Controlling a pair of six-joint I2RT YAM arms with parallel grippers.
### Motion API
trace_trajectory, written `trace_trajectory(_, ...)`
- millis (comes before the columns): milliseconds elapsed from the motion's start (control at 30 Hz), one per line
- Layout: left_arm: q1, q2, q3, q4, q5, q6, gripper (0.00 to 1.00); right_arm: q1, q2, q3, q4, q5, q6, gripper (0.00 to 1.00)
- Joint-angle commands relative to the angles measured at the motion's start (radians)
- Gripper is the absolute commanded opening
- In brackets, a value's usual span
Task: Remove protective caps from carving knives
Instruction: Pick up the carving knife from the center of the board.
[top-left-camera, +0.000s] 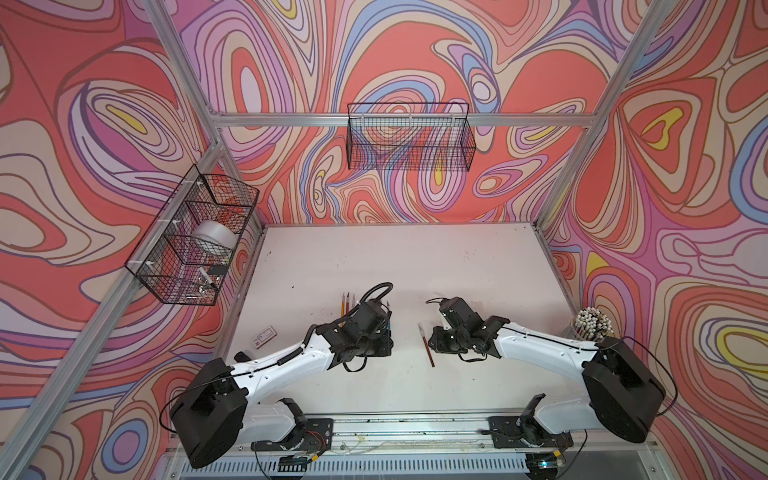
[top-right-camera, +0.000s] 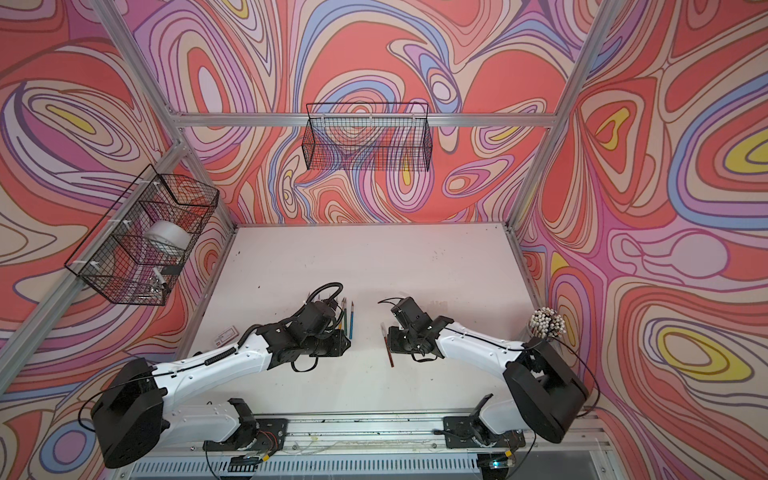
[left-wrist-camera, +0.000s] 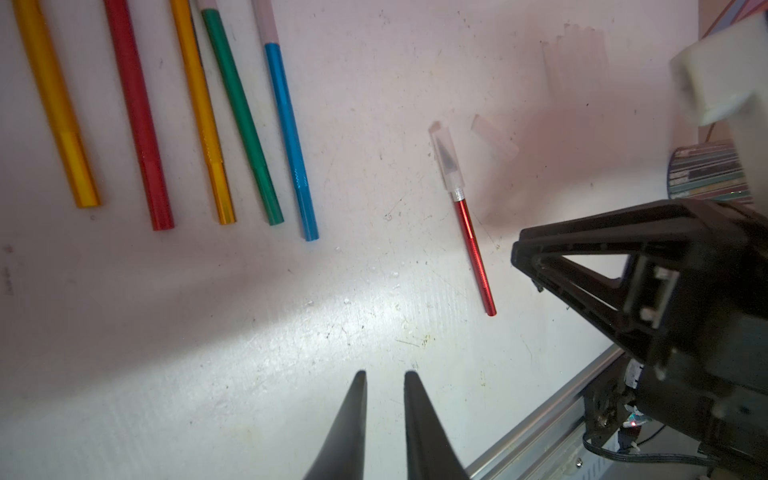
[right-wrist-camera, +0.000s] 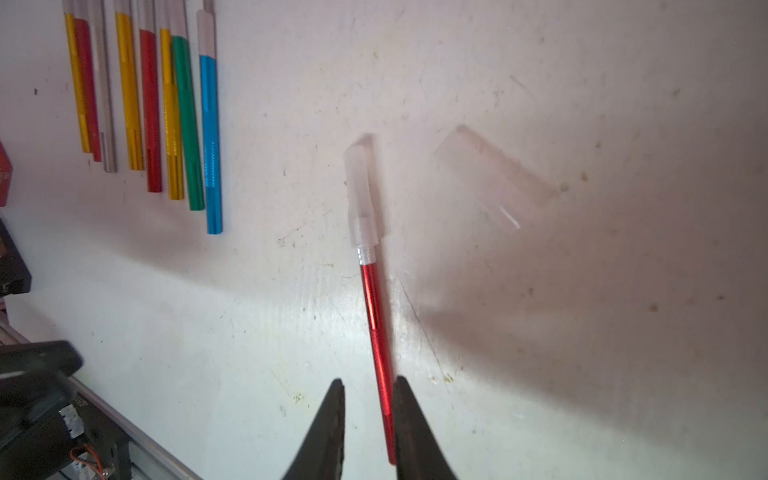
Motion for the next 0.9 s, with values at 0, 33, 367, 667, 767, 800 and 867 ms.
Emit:
trace_trajectory(0, -0.004, -0.022, -0.024, 0.014, -0.012, 0.023, 0.19, 0.012, 0.036, 0.029, -0.001, 0.052, 0.013, 0.22)
trace_trajectory(33, -0.003, -0.026, -0.029, 0.014, -0.012, 0.024, 0.19, 0.015, 0.045, 0.035, -0.003, 0.06, 0.012, 0.22)
trace_trajectory(367, -0.003, -0.144, -0.085, 0.052, -0.043, 0.058, 0.22, 0.032, 0.14, 0.103, -0.031, 0.084, -0.004, 0.21)
trace_trajectory(667, -0.001, -0.153, -0.094, 0.06, -0.048, 0.047, 0.24, 0.053, 0.216, 0.172, -0.083, 0.141, -0.021, 0.19)
trace_trajectory(767, -0.001, -0.148, -0.093, 0.065, -0.046, 0.045, 0.24, 0.06, 0.234, 0.181, -0.097, 0.152, -0.026, 0.19)
trace_trajectory(800, -0.002, -0.147, -0.093, 0.065, -0.046, 0.045, 0.24, 0.062, 0.237, 0.182, -0.1, 0.157, -0.027, 0.19)
trace_trajectory(867, -0.002, -0.15, -0.093, 0.066, -0.047, 0.045, 0.24, 0.067, 0.244, 0.188, -0.11, 0.167, -0.029, 0.18)
